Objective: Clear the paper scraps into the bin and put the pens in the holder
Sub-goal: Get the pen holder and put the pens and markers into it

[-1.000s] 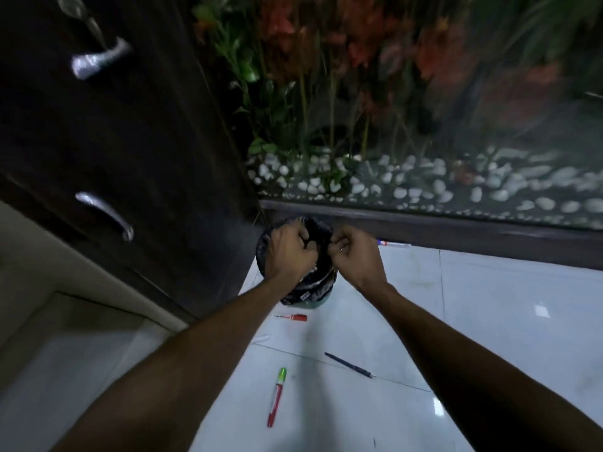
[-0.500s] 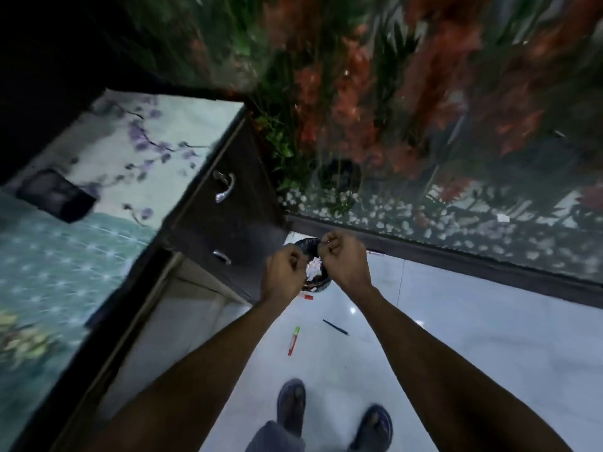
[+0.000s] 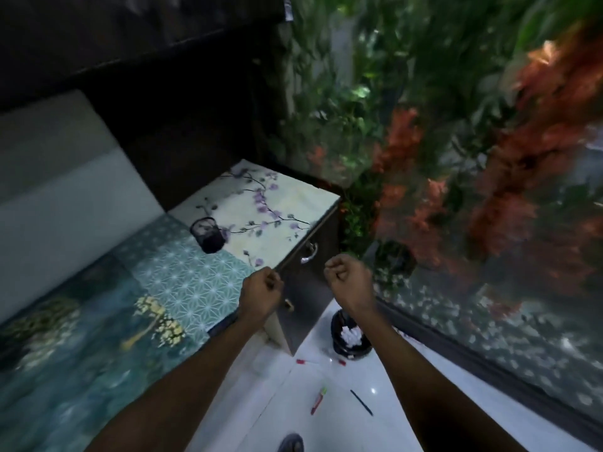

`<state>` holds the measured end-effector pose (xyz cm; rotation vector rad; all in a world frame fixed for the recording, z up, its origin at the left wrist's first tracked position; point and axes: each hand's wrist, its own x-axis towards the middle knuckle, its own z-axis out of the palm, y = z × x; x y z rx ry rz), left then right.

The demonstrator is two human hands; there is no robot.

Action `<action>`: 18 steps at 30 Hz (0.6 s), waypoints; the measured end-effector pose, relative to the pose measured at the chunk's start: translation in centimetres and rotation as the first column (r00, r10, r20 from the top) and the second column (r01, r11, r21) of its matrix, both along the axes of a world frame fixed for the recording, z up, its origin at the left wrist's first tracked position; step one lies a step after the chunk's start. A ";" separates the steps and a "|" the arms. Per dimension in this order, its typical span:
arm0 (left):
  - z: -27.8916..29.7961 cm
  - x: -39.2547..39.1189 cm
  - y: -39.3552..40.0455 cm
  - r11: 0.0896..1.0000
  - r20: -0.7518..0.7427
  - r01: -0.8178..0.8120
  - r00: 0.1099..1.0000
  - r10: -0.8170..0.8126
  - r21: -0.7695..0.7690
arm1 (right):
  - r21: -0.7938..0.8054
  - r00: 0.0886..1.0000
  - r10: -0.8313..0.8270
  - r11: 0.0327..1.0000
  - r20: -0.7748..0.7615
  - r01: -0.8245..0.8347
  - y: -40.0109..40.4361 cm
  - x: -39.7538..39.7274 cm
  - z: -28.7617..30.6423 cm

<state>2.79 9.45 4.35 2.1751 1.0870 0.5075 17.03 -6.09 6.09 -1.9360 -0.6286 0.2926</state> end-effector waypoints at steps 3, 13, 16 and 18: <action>1.3 -2.2 4.6 0.994 -0.032 -0.111 0.993 0.112 0.021 | -0.030 0.996 0.076 0.997 0.043 -0.075 5.4 -1.4 0.9; 0.1 -4.1 21.0 0.940 -0.133 -0.338 0.930 0.342 0.053 | -0.070 0.956 0.259 0.965 0.140 -0.252 22.8 -6.1 0.6; -1.6 -2.6 24.8 0.938 -0.142 -0.340 0.927 0.347 0.069 | -0.077 0.955 0.259 0.965 0.146 -0.250 26.0 -5.6 -1.0; -3.1 -1.3 27.0 0.941 -0.138 -0.332 0.931 0.338 0.067 | -0.090 0.956 0.258 0.965 0.140 -0.247 27.9 -5.0 -2.7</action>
